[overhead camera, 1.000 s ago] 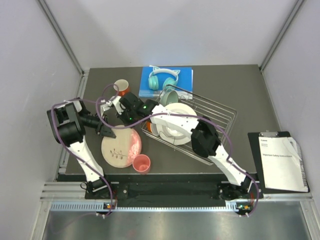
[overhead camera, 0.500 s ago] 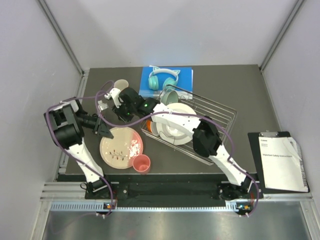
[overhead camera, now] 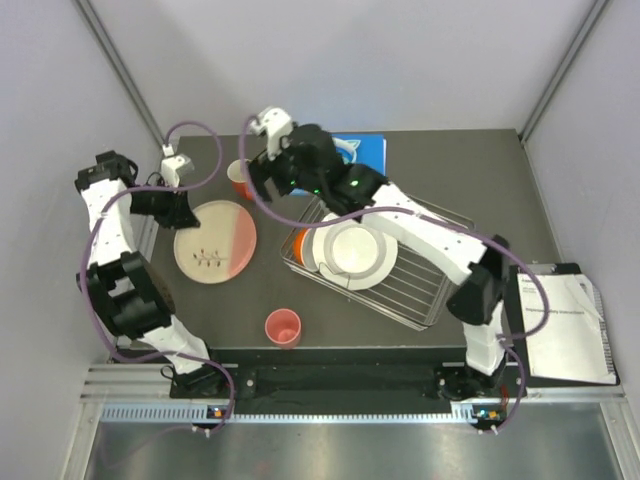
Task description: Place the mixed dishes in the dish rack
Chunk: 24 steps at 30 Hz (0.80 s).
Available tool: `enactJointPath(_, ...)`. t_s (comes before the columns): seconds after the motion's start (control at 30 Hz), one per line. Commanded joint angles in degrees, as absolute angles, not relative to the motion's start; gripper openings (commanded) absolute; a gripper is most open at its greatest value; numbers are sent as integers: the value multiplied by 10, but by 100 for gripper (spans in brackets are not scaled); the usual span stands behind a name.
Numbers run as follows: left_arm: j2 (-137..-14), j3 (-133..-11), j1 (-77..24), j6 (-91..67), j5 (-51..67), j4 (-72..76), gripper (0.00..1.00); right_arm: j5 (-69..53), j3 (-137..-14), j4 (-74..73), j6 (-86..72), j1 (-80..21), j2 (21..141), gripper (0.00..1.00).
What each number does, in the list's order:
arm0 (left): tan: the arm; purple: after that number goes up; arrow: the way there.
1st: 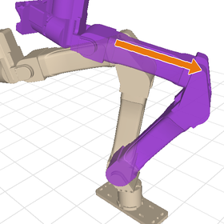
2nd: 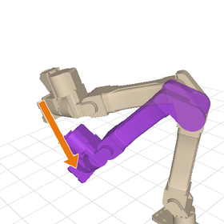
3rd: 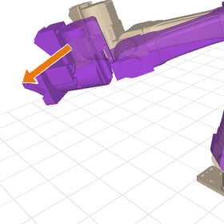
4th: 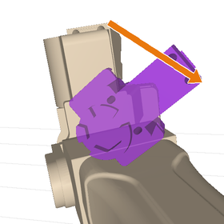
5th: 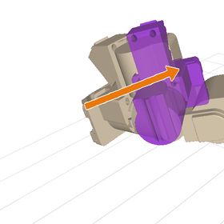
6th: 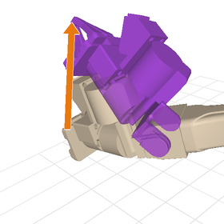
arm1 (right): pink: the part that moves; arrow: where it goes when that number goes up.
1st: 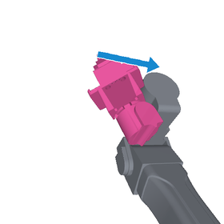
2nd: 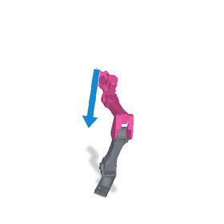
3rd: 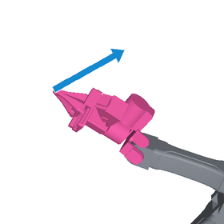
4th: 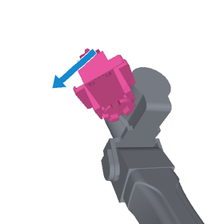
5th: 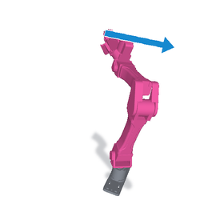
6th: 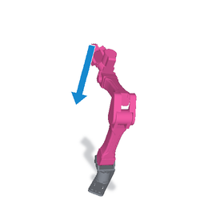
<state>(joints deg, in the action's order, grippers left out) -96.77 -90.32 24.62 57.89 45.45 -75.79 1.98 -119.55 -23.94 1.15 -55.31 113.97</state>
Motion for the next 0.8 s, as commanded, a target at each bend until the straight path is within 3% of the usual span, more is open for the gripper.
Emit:
enactJointPath(0.0,-905,-977,212,473,533,-863,0,100,-1154,-228,-39,-495,1036,100)
enactJointPath(0.17,-905,-1100,178,406,584,-861,0,111,-998,-222,-166,-314,932,99)
enactJointPath(0.33,-927,-1227,136,325,615,-832,0,123,-907,-240,-212,-166,915,100)
enactJointPath(0.47,-901,-1223,99,193,649,-652,0,163,-903,-296,-236,-133,950,100)
enactJointPath(0.63,-843,-1094,3,86,631,-362,0,164,-911,-337,-231,-125,1010,100)
enactJointPath(0.77,-885,-1113,-60,63,640,-298,0,159,-918,-339,-224,-124,1040,100)
